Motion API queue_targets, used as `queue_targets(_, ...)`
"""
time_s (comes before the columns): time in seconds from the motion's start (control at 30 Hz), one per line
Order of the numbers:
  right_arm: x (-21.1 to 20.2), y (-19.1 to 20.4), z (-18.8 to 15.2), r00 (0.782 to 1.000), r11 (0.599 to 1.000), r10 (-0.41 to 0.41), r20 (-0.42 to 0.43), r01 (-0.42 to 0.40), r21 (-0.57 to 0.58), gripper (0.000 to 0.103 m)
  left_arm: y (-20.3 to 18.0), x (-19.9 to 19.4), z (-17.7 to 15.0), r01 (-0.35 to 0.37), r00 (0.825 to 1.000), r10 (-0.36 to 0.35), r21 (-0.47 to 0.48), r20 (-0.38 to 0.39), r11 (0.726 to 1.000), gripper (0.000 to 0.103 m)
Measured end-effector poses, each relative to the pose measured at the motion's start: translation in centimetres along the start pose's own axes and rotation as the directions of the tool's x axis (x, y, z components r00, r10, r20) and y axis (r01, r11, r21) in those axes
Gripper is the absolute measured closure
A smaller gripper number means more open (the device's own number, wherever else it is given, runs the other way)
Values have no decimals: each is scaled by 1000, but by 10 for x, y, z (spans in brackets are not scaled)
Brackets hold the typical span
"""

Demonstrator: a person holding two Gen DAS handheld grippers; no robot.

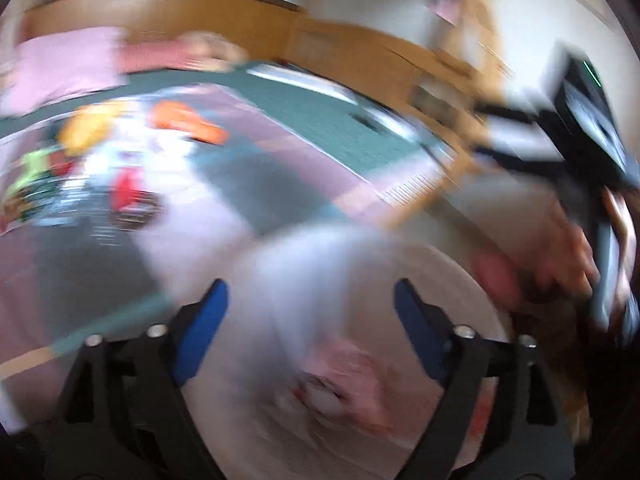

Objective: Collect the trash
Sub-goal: 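Drop the pink bag and white-red bag into the wastebasket with both tools, then grasp the clear snack bag with left tool while right tool grasps red chip bag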

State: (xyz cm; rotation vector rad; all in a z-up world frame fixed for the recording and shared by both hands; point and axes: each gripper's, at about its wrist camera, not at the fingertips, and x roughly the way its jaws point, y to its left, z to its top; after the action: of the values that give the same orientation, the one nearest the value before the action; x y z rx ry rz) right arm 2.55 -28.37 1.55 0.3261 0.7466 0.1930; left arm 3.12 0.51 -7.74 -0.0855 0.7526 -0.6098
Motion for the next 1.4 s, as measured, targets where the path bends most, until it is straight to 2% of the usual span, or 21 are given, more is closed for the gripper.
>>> queue_targets(0.03, 7, 5, 4, 1000, 1000, -11, -11, 11, -7, 11, 20, -1, 6, -84, 996, 85, -49, 9, 995, 15)
queue_targets(0.1, 25, 17, 13, 999, 1000, -6, -35, 5, -19, 11, 64, 1, 22, -302, 953, 303, -143, -9, 943, 15)
queue_targets(0.23, 82, 59, 34, 989, 993, 111, -102, -115, -36, 11, 145, -9, 41, -502, 857, 515, -282, -31, 818, 15)
queue_targets(0.27, 99, 70, 37, 984, 990, 133, -119, -138, -39, 12, 168, -16, 44, -553, 819, 572, -330, -45, 765, 15)
queue_targets(0.33, 144, 94, 41, 962, 977, 208, -176, -212, -2, 12, 191, -29, 38, -593, 778, 626, -377, -41, 712, 12)
queue_targets(0.37, 165, 102, 40, 947, 969, 246, -208, -245, 33, 12, 209, -34, 32, -625, 743, 667, -406, -47, 667, 12)
queue_targets(0.4, 191, 112, 37, 924, 957, 289, -250, -279, 77, 14, 223, -37, 26, -660, 708, 698, -445, -102, 605, 12)
queue_targets(0.43, 219, 124, 32, 900, 947, 321, -296, -298, 120, 16, 237, -42, 19, -658, 700, 696, -523, -159, 542, 12)
queue_targets(0.5, 265, 142, 21, 867, 940, 338, -366, -291, 181, 18, 247, -58, 5, -576, 746, 650, -632, -147, 518, 11)
queue_targets(0.57, 314, 156, 8, 841, 935, 342, -420, -260, 240, 20, 247, -62, -1, -581, 739, 652, -648, -166, 493, 11)
queue_targets(0.63, 349, 160, 0, 846, 943, 294, -445, -181, 279, 20, 247, -61, -3, -599, 727, 662, -638, -179, 484, 11)
queue_targets(0.7, 376, 157, -6, 851, 935, 272, -450, -123, 332, 20, 245, -57, -2, -596, 731, 658, -639, -182, 486, 10)
queue_targets(0.77, 393, 155, -4, 873, 925, 263, -410, -107, 365, 20, 243, -53, -2, -600, 728, 660, -638, -187, 482, 10)
queue_targets(0.8, 394, 157, 0, 883, 928, 256, -394, -111, 355, 28, 244, -52, -2, -602, 726, 661, -640, -191, 477, 10)
queue_targets(0.83, 397, 159, 5, 889, 939, 239, -390, -110, 325, 55, 244, -51, -2, -602, 725, 660, -645, -194, 471, 9)
queue_targets(0.9, 404, 162, 8, 876, 945, 247, -415, -122, 304, 80, 246, -52, -7, -598, 725, 659, -658, -202, 456, 9)
queue_targets(1.03, 396, 157, 9, 863, 945, 274, -424, -161, 284, 89, 254, -57, -12, -581, 728, 653, -695, -209, 424, 9)
queue_targets(1.1, 387, 158, 7, 833, 943, 310, -458, -207, 261, 90, 255, -60, -14, -574, 726, 655, -710, -211, 408, 9)
queue_targets(1.17, 372, 164, 1, 774, 934, 357, -523, -283, 218, 91, 258, -63, -17, -562, 730, 649, -727, -212, 395, 9)
queue_targets(1.3, 340, 181, -17, 694, 912, 354, -627, -405, 67, 91, 261, -65, -23, -542, 741, 633, -754, -222, 370, 9)
queue_targets(1.4, 331, 196, -29, 654, 897, 311, -690, -441, -14, 91, 261, -63, -26, -529, 755, 615, -766, -228, 366, 9)
